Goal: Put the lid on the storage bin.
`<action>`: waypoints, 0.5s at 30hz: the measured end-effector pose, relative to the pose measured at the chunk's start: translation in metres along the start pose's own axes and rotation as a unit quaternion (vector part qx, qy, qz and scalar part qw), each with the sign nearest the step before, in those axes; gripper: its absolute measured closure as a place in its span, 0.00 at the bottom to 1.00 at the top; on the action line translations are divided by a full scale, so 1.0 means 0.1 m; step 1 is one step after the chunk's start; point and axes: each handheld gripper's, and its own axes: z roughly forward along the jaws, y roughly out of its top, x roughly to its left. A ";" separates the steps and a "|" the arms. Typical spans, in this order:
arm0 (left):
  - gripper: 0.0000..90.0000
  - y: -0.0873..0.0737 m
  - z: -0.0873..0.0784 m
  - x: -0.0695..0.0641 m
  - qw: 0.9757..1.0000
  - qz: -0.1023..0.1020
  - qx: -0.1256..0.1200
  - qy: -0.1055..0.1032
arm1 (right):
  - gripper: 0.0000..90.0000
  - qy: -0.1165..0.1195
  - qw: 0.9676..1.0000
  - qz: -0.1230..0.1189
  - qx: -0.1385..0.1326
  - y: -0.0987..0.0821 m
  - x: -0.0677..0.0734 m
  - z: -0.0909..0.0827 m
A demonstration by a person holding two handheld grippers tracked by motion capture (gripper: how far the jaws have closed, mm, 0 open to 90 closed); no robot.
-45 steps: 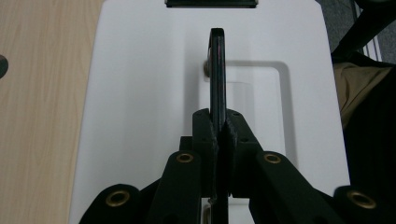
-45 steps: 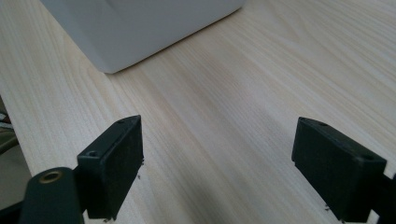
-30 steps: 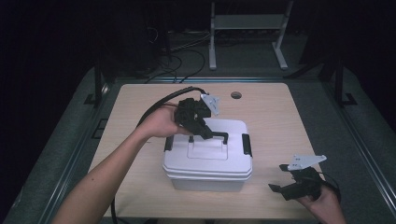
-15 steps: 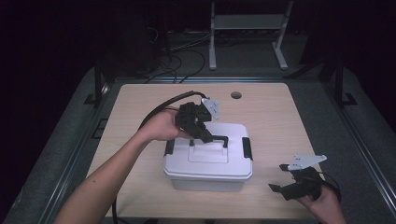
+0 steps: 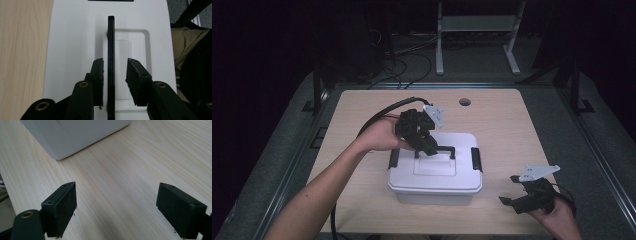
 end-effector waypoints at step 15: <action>0.58 -0.06 -0.12 -0.05 1.000 -0.004 -0.011 0.013 | 0.17 -0.002 1.000 0.000 0.006 0.00 0.00 0.04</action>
